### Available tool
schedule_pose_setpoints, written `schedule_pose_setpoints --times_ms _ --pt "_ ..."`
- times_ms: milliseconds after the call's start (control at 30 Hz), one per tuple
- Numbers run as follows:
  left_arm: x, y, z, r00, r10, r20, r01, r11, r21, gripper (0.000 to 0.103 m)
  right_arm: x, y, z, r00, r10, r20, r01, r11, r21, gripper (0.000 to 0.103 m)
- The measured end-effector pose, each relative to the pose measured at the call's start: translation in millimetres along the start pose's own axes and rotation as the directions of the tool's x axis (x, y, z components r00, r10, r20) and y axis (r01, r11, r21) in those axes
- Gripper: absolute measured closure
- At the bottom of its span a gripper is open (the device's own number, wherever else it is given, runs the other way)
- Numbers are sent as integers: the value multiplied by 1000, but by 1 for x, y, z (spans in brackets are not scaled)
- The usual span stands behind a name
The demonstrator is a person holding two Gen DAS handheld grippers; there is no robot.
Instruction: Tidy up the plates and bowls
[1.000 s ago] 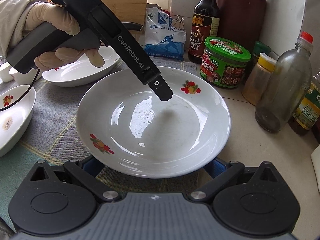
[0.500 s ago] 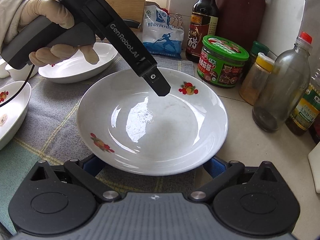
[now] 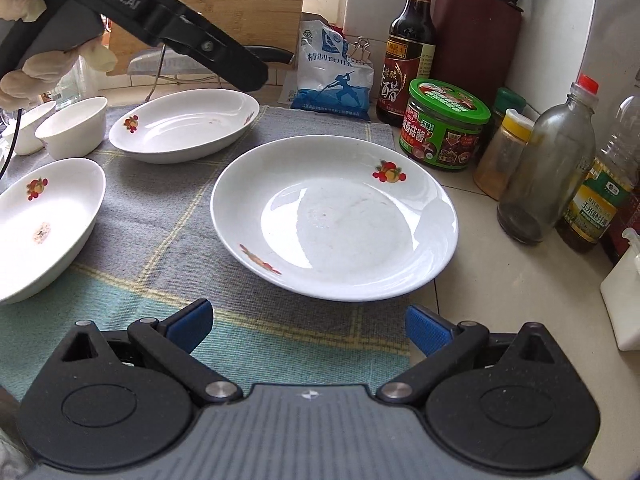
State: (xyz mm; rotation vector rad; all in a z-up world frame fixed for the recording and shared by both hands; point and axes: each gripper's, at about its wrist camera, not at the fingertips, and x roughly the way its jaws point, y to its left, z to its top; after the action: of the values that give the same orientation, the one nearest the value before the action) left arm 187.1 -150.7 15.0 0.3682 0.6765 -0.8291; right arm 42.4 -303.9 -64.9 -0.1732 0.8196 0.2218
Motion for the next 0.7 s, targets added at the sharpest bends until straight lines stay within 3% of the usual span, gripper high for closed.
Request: schedule_pose_setpoints --times_ms 300,700 --pt "-77 6 -72 993 116 22 -111 983 -148 9 -24 44 -6 999 26 24 -26 1000 -2 0" --pt "-142 27 -161 970 239 -47 -239 899 -366 9 -34 108 -20 996 93 -2 -93 994 -50 0"
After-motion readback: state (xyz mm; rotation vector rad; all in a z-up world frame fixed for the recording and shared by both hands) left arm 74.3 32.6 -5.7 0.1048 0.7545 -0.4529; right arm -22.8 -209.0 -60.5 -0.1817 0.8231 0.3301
